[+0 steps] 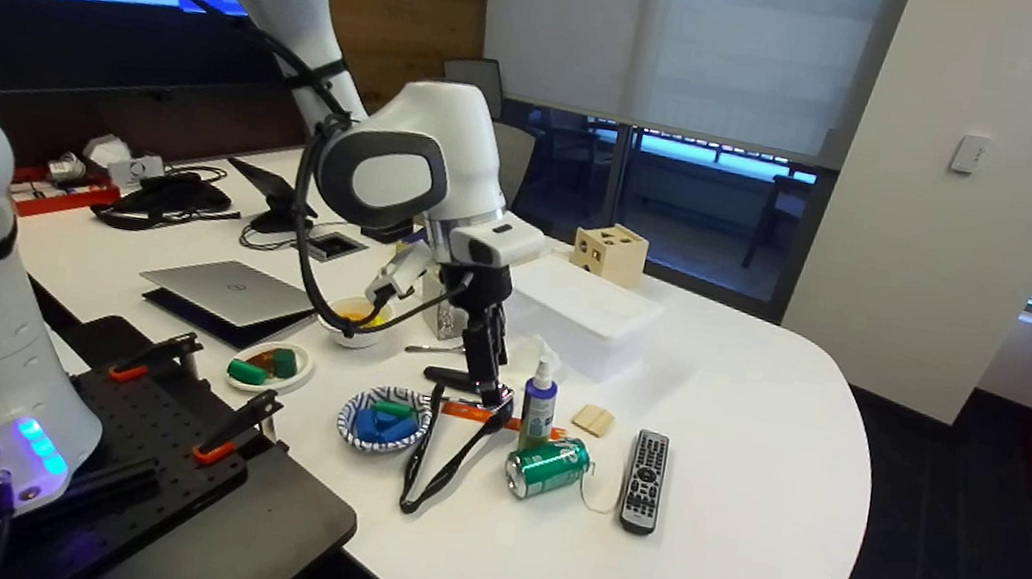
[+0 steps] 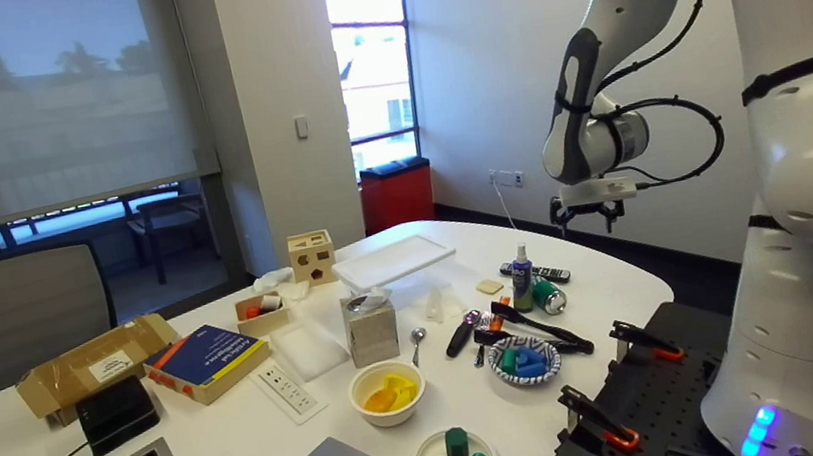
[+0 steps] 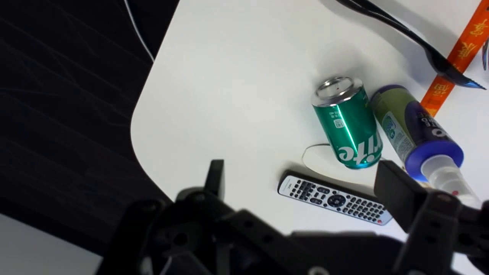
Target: Move the green can to the right
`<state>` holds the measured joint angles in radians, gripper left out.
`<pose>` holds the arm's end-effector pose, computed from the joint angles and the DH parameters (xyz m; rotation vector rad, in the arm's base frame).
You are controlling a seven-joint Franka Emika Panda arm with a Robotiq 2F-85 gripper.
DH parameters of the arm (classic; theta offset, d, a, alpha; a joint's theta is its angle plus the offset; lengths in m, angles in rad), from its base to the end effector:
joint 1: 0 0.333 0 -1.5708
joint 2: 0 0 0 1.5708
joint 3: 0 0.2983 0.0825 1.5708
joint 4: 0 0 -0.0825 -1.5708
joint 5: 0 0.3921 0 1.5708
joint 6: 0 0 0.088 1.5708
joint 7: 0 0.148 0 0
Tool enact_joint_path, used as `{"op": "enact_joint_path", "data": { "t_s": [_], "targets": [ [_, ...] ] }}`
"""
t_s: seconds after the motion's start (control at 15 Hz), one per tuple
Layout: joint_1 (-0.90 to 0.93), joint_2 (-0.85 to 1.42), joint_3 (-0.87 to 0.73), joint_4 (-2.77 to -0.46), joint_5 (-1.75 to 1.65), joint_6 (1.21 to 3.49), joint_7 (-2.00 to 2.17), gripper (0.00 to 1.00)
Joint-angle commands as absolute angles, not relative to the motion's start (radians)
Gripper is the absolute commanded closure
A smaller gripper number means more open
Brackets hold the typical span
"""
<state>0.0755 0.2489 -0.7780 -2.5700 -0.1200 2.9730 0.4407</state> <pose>0.3555 -0.3216 0.1575 2.5495 -1.3793 0.2717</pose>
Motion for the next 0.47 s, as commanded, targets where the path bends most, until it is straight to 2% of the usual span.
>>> {"op": "enact_joint_path", "data": {
  "t_s": [0.0, 0.2, 0.4],
  "targets": [
    [0.323, 0.118, -1.032, -2.614, -0.354, 2.926, 0.565, 0.0],
    [0.485, 0.057, -1.16, -2.584, -0.542, 2.859, 0.7, 0.0],
    [0.591, -0.021, -1.194, -2.555, -0.735, 2.76, 0.862, 0.0]
  ]
}}
